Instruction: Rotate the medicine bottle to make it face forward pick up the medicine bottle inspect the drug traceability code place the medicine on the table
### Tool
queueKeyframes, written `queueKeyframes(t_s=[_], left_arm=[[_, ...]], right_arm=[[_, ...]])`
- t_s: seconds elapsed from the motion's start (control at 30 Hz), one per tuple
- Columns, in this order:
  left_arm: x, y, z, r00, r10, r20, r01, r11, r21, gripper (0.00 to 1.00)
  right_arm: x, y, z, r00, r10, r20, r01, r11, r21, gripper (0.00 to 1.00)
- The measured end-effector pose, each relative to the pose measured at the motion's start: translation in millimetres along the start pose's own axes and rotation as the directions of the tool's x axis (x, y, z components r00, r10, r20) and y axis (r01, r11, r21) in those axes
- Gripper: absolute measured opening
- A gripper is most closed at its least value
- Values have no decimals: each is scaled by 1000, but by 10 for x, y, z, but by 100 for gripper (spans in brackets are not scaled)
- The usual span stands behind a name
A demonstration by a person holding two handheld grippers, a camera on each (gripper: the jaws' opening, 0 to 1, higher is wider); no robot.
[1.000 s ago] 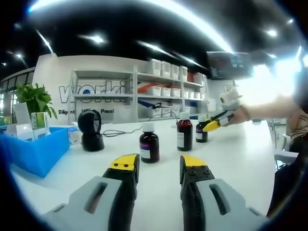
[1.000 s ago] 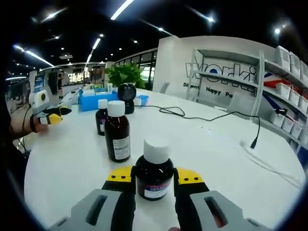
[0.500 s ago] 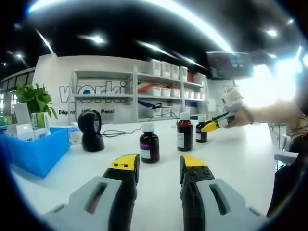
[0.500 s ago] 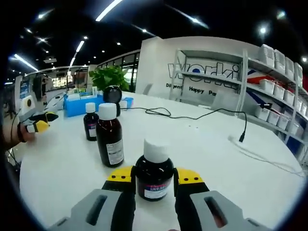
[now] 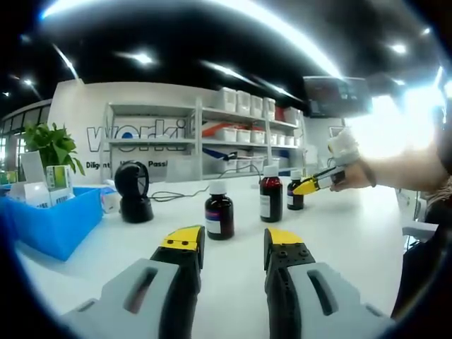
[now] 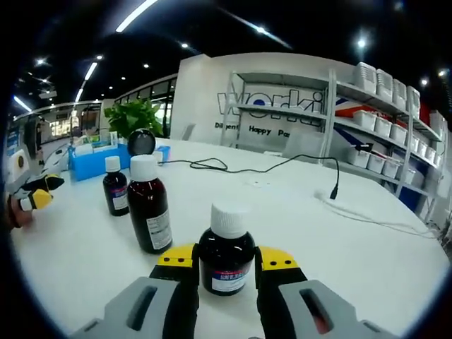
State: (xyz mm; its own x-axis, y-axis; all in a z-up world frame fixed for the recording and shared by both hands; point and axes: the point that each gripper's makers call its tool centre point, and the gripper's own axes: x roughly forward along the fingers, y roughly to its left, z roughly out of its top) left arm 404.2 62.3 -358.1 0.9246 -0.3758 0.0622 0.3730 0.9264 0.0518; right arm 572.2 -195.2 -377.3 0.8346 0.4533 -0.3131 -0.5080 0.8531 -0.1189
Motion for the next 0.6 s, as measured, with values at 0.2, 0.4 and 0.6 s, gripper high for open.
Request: queueKeyframes(t_s=[0.2,0.4,0.6], left_arm=[[-1,1,0,1000,-1,0,1,1000,1,26],[-8,0,4,1000,1,2,-1,1000,0,26],[-10,8,-1,1000,-2,1,2,1000,-1,26]], right_arm=[[-37,35,-9,998,-59,7,59,998,31,27],[-41,69,-8,996,-93,12,92,994,51,27],[-46,58,-6,996,-93,14,93,995,41,27]])
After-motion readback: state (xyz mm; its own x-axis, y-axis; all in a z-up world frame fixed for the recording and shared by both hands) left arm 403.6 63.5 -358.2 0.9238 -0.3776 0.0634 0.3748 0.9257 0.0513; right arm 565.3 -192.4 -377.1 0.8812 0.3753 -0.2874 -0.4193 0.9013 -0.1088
